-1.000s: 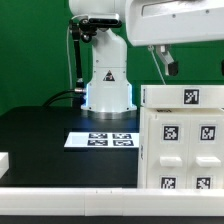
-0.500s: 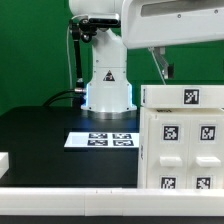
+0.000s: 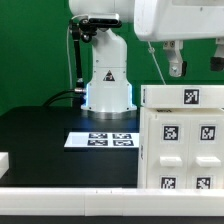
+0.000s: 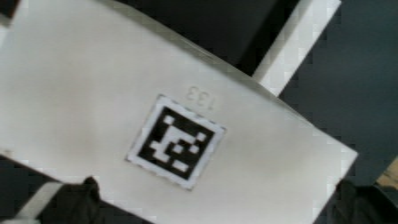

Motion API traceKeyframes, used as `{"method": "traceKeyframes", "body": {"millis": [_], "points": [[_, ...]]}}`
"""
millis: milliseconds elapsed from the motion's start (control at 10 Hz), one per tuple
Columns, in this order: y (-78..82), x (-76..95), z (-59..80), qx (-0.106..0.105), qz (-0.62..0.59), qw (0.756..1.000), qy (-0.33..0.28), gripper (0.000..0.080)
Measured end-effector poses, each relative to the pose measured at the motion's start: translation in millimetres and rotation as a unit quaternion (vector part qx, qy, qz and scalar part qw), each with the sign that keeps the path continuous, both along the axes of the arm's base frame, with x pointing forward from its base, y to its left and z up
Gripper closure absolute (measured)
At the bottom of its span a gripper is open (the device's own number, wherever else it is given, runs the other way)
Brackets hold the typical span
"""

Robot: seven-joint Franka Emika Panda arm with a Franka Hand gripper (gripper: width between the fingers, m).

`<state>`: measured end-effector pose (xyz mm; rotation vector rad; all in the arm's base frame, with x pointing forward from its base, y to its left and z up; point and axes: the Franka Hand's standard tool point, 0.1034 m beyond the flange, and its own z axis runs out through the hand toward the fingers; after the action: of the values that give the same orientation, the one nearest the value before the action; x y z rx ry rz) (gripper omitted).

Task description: Assemble cabinet

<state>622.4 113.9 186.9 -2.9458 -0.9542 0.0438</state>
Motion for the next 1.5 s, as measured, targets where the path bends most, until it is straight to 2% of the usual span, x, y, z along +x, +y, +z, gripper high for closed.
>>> {"method": "traceKeyframes", "body": {"millis": [200, 300, 400, 600, 1000, 1100, 1500], "points": [[-1.0, 0.0, -0.6, 0.002, 0.062, 0.998, -0.002, 0.0151], [-3.2, 0.3, -1.7, -0.004, 0.117, 0.993, -0.003, 0.0151], [-4.2, 1.2, -4.0, -0.015, 0.197, 0.980, -0.006, 0.0151], [0.0, 3.2, -5.1, -0.020, 0.293, 0.956, -0.015, 0.0151], [-7.8, 4.3, -5.9, -0.022, 0.381, 0.924, -0.013, 0.0151], [-9.7, 2.2, -9.6, -0.024, 0.397, 0.918, -0.011, 0.0151], [-10.4, -5.1, -22.5, -0.022, 0.386, 0.922, 0.001, 0.0151]]}}
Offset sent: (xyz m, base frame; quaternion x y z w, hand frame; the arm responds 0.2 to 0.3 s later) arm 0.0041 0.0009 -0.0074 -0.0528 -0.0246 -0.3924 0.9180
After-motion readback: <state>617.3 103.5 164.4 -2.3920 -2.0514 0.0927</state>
